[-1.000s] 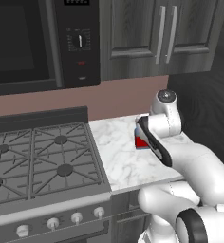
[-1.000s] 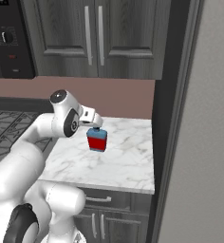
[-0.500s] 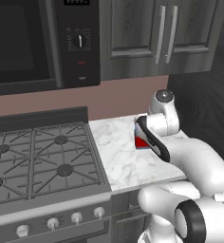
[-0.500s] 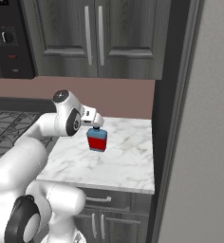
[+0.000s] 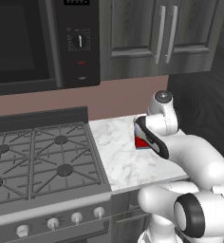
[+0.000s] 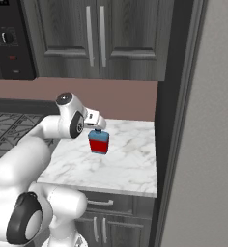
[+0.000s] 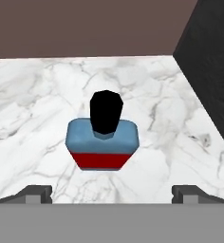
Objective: Place the drinks on the dining counter in a tight cluster.
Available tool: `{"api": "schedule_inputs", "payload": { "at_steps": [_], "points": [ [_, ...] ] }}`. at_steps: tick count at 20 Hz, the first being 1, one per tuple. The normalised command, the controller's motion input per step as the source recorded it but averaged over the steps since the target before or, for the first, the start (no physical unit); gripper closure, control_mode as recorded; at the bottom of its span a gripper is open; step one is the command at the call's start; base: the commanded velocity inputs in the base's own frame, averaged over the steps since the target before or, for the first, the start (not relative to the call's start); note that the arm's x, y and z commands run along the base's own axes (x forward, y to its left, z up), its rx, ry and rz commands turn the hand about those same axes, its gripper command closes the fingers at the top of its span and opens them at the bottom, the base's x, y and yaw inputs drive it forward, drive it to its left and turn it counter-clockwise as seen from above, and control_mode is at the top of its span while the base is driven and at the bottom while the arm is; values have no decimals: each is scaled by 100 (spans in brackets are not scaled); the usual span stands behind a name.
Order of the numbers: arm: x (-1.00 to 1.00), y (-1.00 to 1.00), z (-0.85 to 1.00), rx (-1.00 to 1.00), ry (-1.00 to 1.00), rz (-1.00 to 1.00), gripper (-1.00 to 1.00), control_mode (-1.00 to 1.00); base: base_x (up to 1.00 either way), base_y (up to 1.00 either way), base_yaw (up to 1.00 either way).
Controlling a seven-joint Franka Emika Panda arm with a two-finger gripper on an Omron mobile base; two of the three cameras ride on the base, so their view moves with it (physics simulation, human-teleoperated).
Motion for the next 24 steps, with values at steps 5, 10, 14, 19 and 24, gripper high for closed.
{"api": "schedule_inputs", "payload": {
  "at_steps": [5,10,14,19,24],
  "points": [
    [8,-2,-11,1,0,0,-100,-100,0,0,0],
    [11,-3,-9,0,0,0,-100,-100,0,0,0],
    [13,-4,-5,1,0,0,-100,-100,0,0,0],
    [12,0,-4,5,0,0,-100,-100,0,0,0],
    [13,0,-7,5,0,0,-100,-100,0,0,0]
  ]
}}
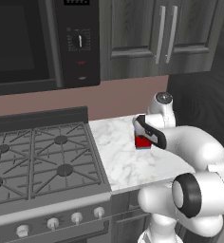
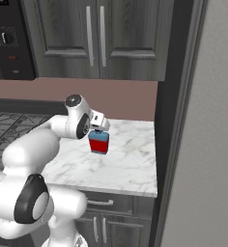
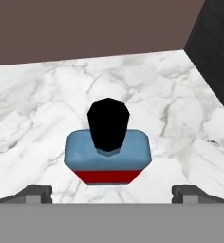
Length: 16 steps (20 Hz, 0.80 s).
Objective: Place the drinks on the dining counter in a tight cluster.
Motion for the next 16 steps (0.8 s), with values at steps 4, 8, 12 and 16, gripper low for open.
{"api": "schedule_inputs", "payload": {
  "at_steps": [4,8,12,16],
  "points": [
    [11,0,-9,2,0,0,-100,-100,0,0,0],
    [15,0,-8,0,0,0,-100,-100,0,0,0],
    [16,0,-8,0,2,0,-100,-100,0,0,0],
    [18,0,-7,0,2,0,-100,-100,0,0,0]
  ]
}}
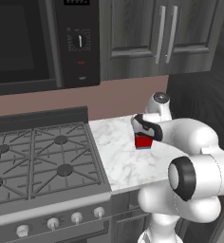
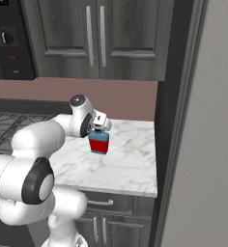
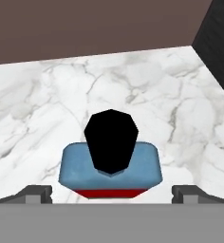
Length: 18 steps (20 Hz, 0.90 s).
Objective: Place the drinks on the dining counter in a tight cluster.
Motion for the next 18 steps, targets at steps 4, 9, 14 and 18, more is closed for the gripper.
{"api": "schedule_inputs", "payload": {
  "at_steps": [4,9,14,18],
  "points": [
    [13,0,-7,0,1,0,-100,-100,0,0,0],
    [9,0,-8,0,0,0,-100,-100,0,0,0],
    [9,0,-9,0,0,0,-100,-100,0,0,0],
    [9,0,-9,0,0,0,-100,-100,0,0,0]
  ]
}}
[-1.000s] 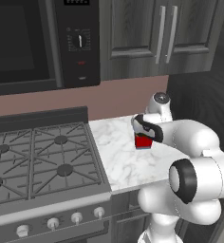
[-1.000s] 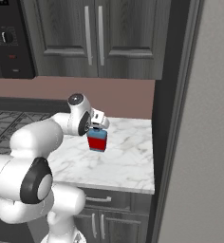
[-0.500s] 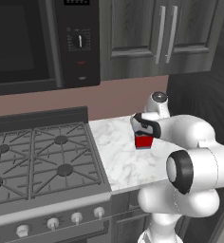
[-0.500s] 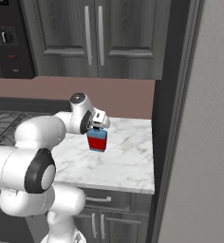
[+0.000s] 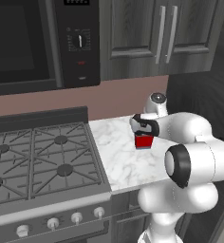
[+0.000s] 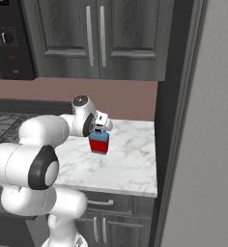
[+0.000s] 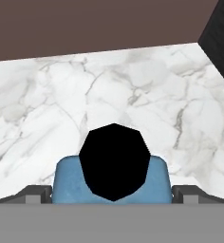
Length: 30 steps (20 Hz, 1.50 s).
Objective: Place the drinks on the dining counter in a tight cluster.
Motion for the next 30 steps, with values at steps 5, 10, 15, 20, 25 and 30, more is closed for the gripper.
{"api": "schedule_inputs", "payload": {
  "at_steps": [5,10,15,20,25,30],
  "points": [
    [8,0,-6,0,0,0,-100,-100,0,0,0],
    [4,0,-4,0,0,0,-100,-100,0,0,0],
    [1,0,-4,0,0,0,-100,-100,0,0,0],
    [4,0,-5,0,0,0,-100,-100,0,0,0],
    [2,0,-3,0,0,0,-100,-100,0,0,0],
    [0,0,-4,0,0,0,-100,-100,0,0,0]
  ]
}}
